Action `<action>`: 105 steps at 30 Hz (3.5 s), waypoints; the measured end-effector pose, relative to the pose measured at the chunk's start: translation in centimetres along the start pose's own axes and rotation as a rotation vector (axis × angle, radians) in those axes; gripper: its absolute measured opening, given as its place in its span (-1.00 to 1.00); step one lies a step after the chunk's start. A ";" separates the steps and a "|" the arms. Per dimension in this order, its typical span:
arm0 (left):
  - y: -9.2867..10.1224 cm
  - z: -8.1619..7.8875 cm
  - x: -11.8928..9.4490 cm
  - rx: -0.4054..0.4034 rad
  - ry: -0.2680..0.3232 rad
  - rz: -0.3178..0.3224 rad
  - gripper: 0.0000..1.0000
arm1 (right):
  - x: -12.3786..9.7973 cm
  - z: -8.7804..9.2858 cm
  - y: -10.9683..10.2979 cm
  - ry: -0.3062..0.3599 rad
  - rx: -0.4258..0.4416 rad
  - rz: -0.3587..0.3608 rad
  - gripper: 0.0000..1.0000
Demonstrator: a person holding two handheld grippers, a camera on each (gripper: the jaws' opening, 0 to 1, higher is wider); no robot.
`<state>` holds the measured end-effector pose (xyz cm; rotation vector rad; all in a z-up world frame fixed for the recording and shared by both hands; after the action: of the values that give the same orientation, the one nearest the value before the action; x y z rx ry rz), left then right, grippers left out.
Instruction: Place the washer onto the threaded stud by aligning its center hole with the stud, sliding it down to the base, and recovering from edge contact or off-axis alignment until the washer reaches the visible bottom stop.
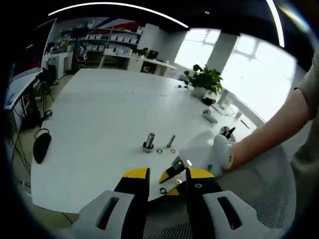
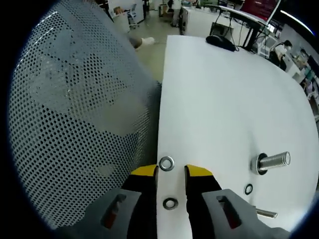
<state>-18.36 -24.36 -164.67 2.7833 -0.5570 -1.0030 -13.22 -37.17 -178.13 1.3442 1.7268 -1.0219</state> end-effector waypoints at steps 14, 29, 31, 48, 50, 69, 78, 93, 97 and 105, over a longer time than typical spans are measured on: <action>0.0 0.0 0.1 0.000 -0.002 0.007 -0.46 | -0.2 -0.4 1.3 -0.006 0.002 -0.007 -0.58; 0.0 0.0 0.0 -0.005 0.007 0.006 -0.46 | 0.2 -0.9 1.1 -0.042 -0.090 -0.039 -0.70; 0.0 -0.1 0.0 -0.006 0.009 0.007 -0.46 | 0.2 -0.9 1.1 -0.050 -0.099 -0.040 -0.71; 0.0 -0.1 0.0 -0.005 0.005 0.008 -0.46 | -0.2 -0.1 1.2 -0.055 -0.114 -0.044 -0.68; -0.1 -0.1 0.0 -0.005 0.004 0.008 -0.46 | -0.2 -0.1 1.2 -0.060 -0.120 -0.042 -0.68; -0.1 0.0 0.0 -0.006 0.001 0.006 -0.47 | -0.1 -0.5 1.2 -0.090 -0.108 -0.038 -0.69; -0.2 0.0 0.1 -0.006 -0.001 0.005 -0.47 | -0.3 -0.2 1.6 -0.061 -0.066 -0.040 -0.69; -0.1 0.0 0.1 -0.006 -0.004 0.009 -0.47 | -1.2 1.1 2.3 -0.057 -0.019 -0.001 -0.72; -0.1 0.0 0.1 -0.006 -0.006 0.008 -0.47 | -2.1 1.4 2.8 -0.013 0.015 0.027 -0.72; -0.2 0.0 0.1 -0.012 -0.009 0.001 -0.47 | -4.3 3.5 3.6 0.028 0.072 0.073 -0.72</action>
<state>-18.28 -24.24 -164.80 2.7693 -0.5524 -1.0159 -8.64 -41.61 -176.43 1.4626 1.6632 -1.0370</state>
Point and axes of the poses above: the point that each gripper's makers call its tool centre point, and the gripper's own axes: x roughly forward along the fingers, y roughly to its right, z roughly out of its underside, the point moved 8 cm from there along -x, roughly backward along the fingers, and after that the axes turned 11 degrees about -z, right-handed, at the moved point
